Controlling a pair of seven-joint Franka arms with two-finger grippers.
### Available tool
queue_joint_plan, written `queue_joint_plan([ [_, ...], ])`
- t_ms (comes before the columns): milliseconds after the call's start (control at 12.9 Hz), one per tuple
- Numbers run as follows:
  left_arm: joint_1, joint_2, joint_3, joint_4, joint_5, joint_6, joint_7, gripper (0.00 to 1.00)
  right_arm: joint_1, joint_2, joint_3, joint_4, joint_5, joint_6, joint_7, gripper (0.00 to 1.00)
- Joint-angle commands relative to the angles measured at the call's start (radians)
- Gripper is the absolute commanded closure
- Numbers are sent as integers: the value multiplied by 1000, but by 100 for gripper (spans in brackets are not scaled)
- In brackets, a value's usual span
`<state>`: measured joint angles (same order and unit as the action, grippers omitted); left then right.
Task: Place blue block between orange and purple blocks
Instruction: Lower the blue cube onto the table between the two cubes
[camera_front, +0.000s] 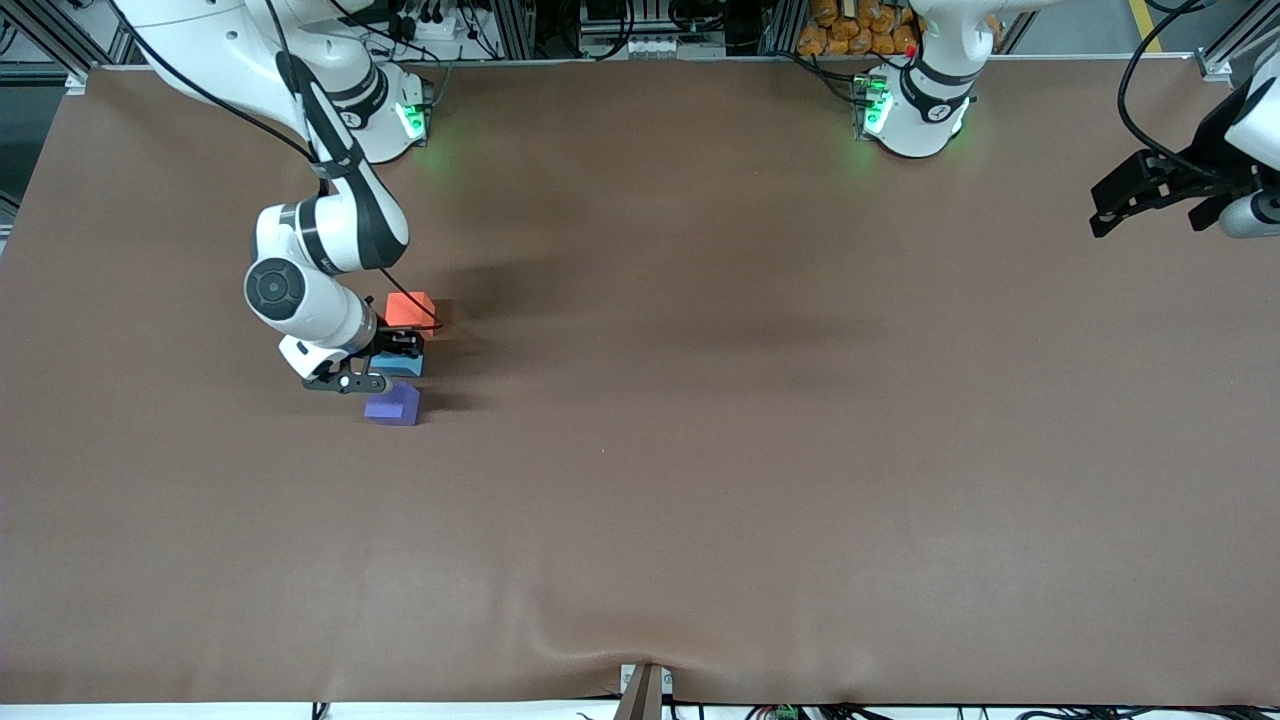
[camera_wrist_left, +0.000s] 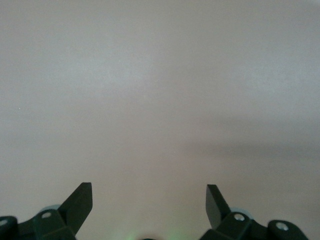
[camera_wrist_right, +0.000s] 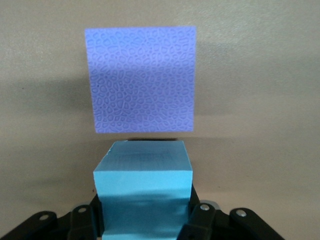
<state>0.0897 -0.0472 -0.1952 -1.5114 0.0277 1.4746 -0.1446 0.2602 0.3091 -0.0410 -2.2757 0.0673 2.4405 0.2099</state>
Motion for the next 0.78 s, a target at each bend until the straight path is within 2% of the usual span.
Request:
queue_joint_plan([
  [0, 2, -28, -4, -21, 15, 1, 19, 0, 8, 14, 3, -18, -9, 43, -7, 78],
  [310, 2, -28, -6, -20, 15, 4, 19, 0, 8, 24, 3, -21, -9, 54, -7, 74],
  [388, 1, -28, -6, -18, 15, 3, 19, 0, 8, 24, 3, -19, -9, 52, 0, 39],
  [465, 1, -26, -6, -18, 14, 3, 19, 0, 8, 24, 3, -18, -6, 48, 8, 0],
  [698, -2, -16, -7, -18, 14, 6, 17, 0, 7, 13, 4, -2, -6, 35, 6, 0],
])
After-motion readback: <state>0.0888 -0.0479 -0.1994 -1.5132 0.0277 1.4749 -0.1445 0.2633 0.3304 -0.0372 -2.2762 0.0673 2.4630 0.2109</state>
